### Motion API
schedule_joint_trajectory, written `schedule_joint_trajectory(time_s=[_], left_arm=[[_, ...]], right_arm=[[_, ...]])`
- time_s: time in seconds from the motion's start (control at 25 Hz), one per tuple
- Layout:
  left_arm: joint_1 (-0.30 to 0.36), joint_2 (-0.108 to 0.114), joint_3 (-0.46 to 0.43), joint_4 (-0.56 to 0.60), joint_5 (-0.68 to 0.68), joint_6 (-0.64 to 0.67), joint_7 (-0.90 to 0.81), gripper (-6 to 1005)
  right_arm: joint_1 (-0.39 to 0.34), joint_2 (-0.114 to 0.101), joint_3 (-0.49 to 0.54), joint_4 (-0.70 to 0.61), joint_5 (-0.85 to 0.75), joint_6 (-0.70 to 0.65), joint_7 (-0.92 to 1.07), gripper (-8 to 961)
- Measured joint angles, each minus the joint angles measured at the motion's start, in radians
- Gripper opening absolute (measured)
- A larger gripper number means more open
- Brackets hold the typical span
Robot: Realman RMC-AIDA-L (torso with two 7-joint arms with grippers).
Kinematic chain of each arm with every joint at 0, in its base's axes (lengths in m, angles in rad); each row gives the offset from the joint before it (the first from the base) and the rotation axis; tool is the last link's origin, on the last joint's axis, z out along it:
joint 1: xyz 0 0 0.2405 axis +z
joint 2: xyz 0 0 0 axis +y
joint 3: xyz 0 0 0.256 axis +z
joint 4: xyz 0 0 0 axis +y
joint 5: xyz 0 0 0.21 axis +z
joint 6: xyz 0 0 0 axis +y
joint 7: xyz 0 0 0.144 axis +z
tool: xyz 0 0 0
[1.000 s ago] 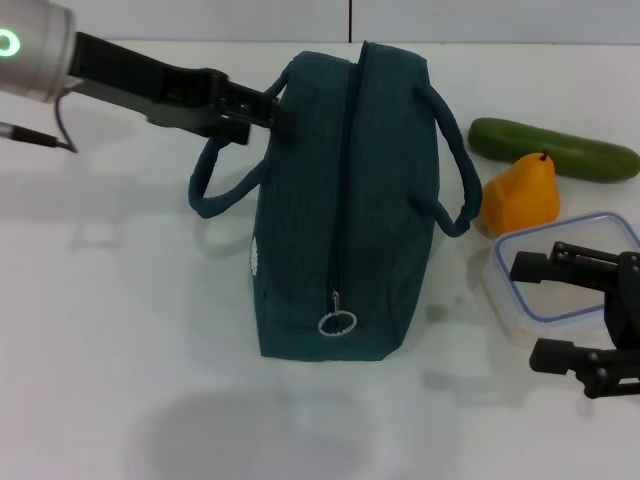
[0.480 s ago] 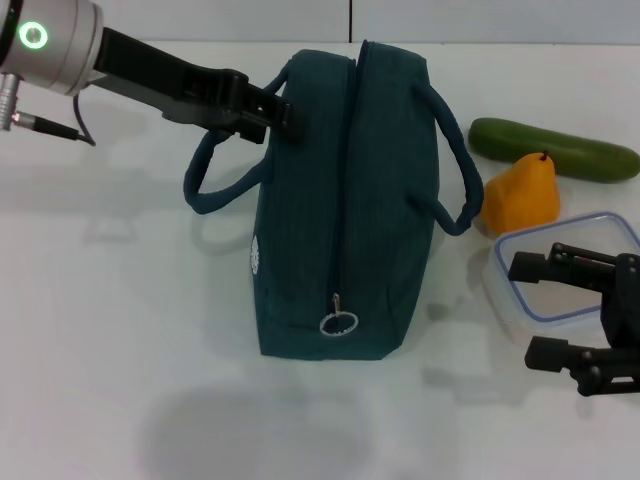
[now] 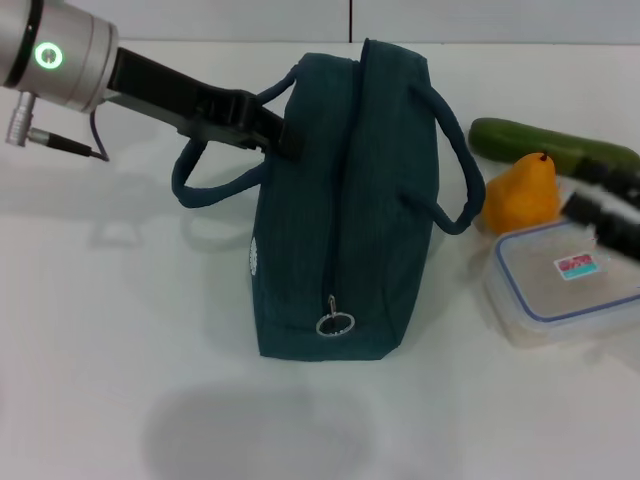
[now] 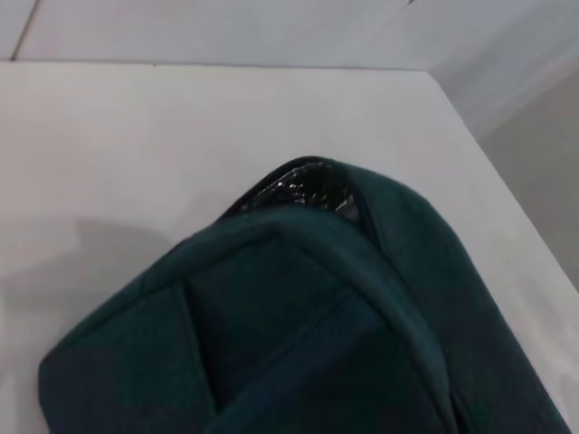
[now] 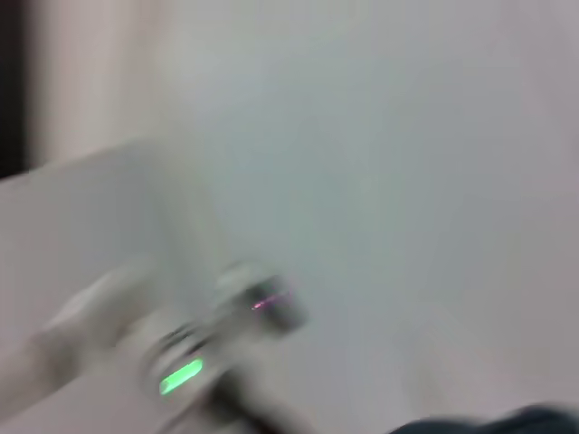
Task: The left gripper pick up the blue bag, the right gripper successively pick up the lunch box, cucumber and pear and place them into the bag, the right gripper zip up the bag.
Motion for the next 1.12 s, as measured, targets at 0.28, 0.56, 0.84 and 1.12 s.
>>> schedule_joint_trajectory(time_s=[0.28, 0.56, 0.84, 1.12], left_arm=[[0.003, -0.002, -0.002, -0.003, -0.002, -0.021, 0.011, 171], [0.002, -0.011, -0.017, -0.001, -0.02, -0.027, 0.026, 95], [0.0, -0.012, -0.017, 0.0, -0.04, -0.034, 0.058, 94], [0.0, -0.009, -0.032, -0.001, -0.051, -0.036, 0.088, 92]], right_arm=[[-0.059, 0.004, 0.241, 0.103, 0.0, 0.086, -0.001, 854], [-0.094, 0.005, 0.394, 0.23, 0.0, 0.234, 0.002, 855], [-0.092, 0.01, 0.405, 0.333, 0.0, 0.373, 0.012, 855], [-0.11, 0.011, 0.4, 0.365, -0.001, 0.399, 0.046, 855]])
